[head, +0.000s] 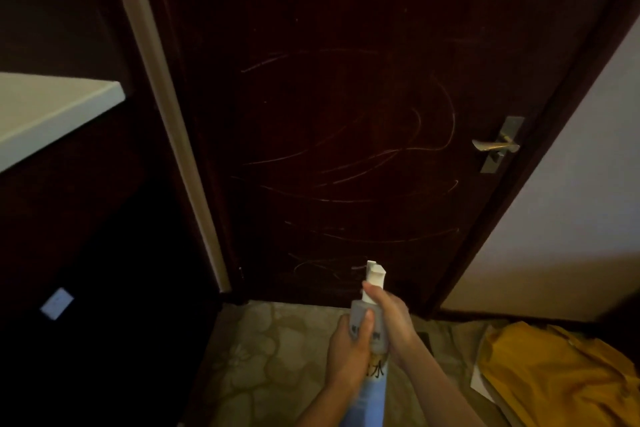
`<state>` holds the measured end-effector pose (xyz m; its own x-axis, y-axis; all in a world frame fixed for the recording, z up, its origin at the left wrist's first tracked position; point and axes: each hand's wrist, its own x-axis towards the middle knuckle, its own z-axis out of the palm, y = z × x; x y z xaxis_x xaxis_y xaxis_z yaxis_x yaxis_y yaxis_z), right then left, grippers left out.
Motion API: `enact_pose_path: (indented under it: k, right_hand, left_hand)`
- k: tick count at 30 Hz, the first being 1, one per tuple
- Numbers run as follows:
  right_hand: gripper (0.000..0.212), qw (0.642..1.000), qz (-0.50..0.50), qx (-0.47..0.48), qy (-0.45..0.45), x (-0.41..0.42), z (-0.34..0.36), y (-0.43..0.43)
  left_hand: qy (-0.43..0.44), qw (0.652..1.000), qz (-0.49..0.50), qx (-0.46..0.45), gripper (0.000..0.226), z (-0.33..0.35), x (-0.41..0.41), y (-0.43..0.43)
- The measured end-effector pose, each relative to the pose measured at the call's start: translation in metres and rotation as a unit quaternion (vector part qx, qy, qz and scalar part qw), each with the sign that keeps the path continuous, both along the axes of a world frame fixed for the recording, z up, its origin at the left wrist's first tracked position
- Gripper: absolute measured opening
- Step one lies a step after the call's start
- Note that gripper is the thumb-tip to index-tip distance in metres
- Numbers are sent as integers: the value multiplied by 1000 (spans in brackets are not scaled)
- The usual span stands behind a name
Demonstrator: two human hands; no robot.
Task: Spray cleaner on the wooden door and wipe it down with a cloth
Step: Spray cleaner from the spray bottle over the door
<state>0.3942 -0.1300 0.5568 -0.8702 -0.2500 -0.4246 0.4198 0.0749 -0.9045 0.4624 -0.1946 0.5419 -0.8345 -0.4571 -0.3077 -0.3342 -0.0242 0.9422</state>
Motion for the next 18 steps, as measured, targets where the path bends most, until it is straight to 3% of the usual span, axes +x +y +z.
enact_pose_path:
  k: [4,13,18]
  right_hand:
    - [67,1000,-3,-18,12,3,0,-4]
    - [37,998,52,4,37,11,7,-21]
    - [47,996,89,22,2,13,8,-40]
  left_hand:
    - [10,1000,-6,3,15,1,1,-5]
    - [26,997,49,52,26,-6,10,-13]
    - [25,995,76,61,44,-10,20,-27]
